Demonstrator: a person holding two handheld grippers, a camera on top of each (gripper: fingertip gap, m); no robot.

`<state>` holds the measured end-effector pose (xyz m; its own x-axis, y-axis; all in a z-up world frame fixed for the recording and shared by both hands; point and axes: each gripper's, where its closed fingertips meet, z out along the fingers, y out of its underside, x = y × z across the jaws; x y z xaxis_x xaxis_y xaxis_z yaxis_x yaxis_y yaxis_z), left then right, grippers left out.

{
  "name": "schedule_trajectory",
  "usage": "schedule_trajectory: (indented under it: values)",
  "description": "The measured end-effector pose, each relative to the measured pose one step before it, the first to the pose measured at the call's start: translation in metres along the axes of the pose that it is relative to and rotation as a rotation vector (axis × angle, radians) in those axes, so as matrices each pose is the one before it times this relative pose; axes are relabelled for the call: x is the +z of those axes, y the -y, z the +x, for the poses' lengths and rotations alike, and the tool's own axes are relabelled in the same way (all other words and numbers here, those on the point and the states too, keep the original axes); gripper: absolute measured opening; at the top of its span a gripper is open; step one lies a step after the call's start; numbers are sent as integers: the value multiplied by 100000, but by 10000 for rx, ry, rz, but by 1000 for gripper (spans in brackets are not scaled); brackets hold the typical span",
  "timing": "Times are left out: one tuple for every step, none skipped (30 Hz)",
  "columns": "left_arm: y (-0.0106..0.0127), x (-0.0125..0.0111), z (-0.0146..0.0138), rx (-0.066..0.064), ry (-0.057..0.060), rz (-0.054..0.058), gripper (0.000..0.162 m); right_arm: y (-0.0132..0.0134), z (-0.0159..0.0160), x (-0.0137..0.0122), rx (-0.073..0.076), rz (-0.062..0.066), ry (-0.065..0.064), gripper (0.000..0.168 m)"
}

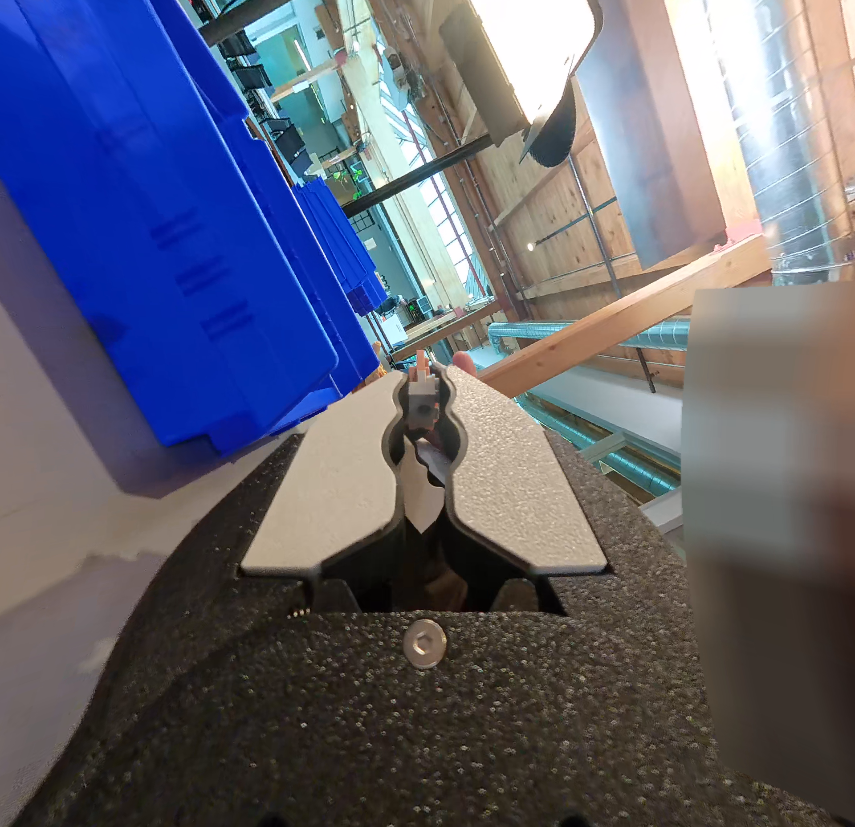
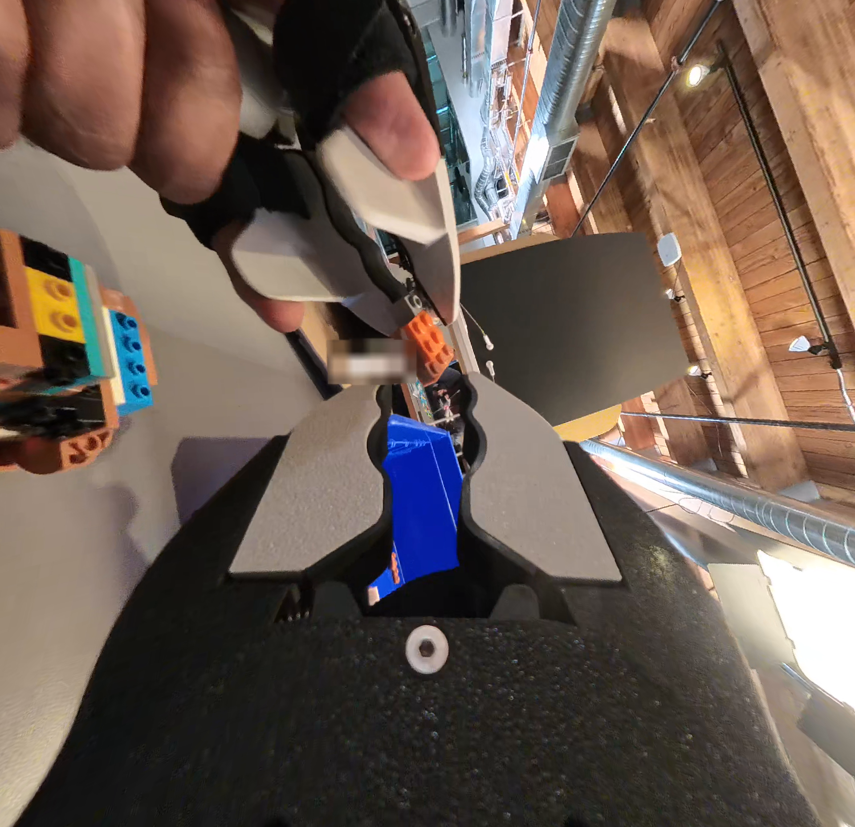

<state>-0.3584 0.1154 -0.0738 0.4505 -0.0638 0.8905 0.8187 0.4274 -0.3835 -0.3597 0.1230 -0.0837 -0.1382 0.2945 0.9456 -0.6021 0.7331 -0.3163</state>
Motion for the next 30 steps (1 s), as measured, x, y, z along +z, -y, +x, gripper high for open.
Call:
schedule_trajectory:
  values:
    - [-185, 88, -52, -62, 14, -72, 12, -117, -83, 33, -173, -40, 2, 27]
    - [-257, 105, -111, -52, 59, -116, 12, -58, -120, 26, -237, -40, -5, 27]
    - [-221, 114, -67, -44, 28, -96, 12, 4, -156, 32, -237, -40, 9, 27]
    - [-205, 114, -15, -60, -10, -70, 12, 20, -121, 34, -193, -41, -11, 26]
    - [-112, 82, -41, -81, -10, -22, 12, -43, 46, 14, -127, -67, -97, 23]
    - [28, 14, -13, -36, -23, 50, 12, -60, 274, -16, -2, -37, -185, 16]
    - [23, 43, 72, 42, -76, 2, 12, -19, 225, -38, 175, 21, -67, 14]
    - [33, 73, 227, 52, -146, -7, 13, 5, 110, -31, 409, 51, 78, 13]
    - [60, 73, 328, 84, -190, 11, 13, 45, 120, -42, 631, 87, 124, 11]
    - [73, 79, 454, 135, -251, 13, 15, 61, 152, -48, 771, 109, 129, 10]
    - [-2, 84, 450, 166, -232, -31, 18, 46, 141, -40, 822, 100, 162, 10]
    - [13, 76, 393, 191, -192, -26, 19, 48, 103, -34, 829, 98, 186, 9]
    - [86, 41, 305, 199, -135, 27, 22, 53, 74, -14, 850, 96, 217, 10]
    - [26, 42, 267, 207, -120, -11, 26, 34, 42, -19, 837, 71, 242, 9]
    - [47, 38, 220, 233, -105, -25, 29, 27, 31, 1, 765, 55, 238, 9]
    - [55, 12, 190, 252, -76, -25, 31, 22, -7, 6, 670, 46, 230, 9]
    - [78, -20, 152, 277, -49, -14, 33, 23, -34, -13, 587, 55, 228, 9]
    - [169, -44, 225, 333, -91, 29, 34, 80, -101, -35, 540, 87, 253, 9]
    - [272, -98, 217, 380, -70, 61, 34, 73, -118, -22, 482, 81, 233, 9]
    - [314, -133, 129, 436, 11, 37, 34, 13, -49, -8, 342, 37, 125, 9]
    - [264, -140, 82, 525, 67, -15, 34, -5, 9, -5, 111, -6, 13, 9]
    - [183, -110, 59, 591, 111, -91, 34, -37, 32, -12, -139, -45, -79, 9]
    - [15, -61, 69, 645, 146, -192, 34, -29, 74, -11, -275, -64, -142, 9]
    - [-197, 21, 40, 706, 191, -321, 34, -13, 75, -16, -307, -68, -170, 9]
    - [-369, 86, -6, 737, 252, -412, 34, -29, 85, -8, -348, -87, -193, 8]
    - [-442, 128, -63, 733, 322, -423, 35, -32, 92, -8, -429, -95, -236, 9]
    - [-457, 133, -188, 692, 409, -384, 35, -21, 86, -10, -512, -95, -259, 9]
    - [-415, 124, -194, 636, 407, -312, 35, -17, 13, -6, -543, -88, -220, 9]
    - [-294, 94, -78, 565, 296, -187, 34, 33, -64, -22, -480, -57, -163, 8]
    - [-171, 57, 2, 467, 207, -81, 33, 85, -69, -17, -359, -19, -138, 9]
